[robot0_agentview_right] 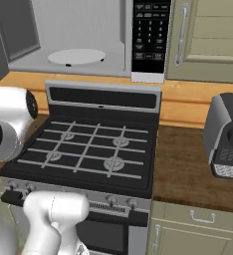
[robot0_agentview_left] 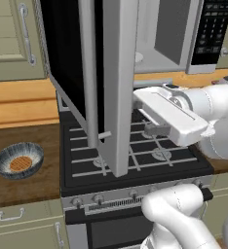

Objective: Open the microwave, place the bowl with waffle inside the microwave, then close the microwave door and turn it on.

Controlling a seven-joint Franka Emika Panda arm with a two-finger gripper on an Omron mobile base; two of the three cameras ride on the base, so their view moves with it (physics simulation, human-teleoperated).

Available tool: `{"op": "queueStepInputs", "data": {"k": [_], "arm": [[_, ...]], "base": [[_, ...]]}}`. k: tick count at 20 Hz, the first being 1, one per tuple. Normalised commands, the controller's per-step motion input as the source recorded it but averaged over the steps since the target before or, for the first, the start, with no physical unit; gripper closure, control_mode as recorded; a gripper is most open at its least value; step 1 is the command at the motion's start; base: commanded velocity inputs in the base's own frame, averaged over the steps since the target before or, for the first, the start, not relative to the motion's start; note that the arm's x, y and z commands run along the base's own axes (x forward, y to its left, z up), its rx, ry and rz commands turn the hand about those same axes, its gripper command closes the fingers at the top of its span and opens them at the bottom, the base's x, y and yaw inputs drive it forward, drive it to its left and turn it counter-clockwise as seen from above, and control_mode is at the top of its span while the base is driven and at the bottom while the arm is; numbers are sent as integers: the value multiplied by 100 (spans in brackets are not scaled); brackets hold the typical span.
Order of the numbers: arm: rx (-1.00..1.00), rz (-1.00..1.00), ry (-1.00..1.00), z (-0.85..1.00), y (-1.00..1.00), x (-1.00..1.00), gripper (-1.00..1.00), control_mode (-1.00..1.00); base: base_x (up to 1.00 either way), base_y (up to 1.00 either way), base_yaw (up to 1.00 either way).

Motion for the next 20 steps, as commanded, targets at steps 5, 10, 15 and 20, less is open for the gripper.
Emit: {"op": "queueStepInputs", "data": {"k": [5, 10, 15, 20], "arm": [[0, 0, 17, 0, -88, -19, -100, -100], [-1, -5, 27, -4, -90, 25, -100, -100], [-14, -16, 28, -31, -41, 99, -100, -100], [-20, -13, 32, -50, -4, 100, -100, -100]], "base": [[0, 0, 0], [0, 0, 0], [0, 0, 0], [0, 0, 0]]}}
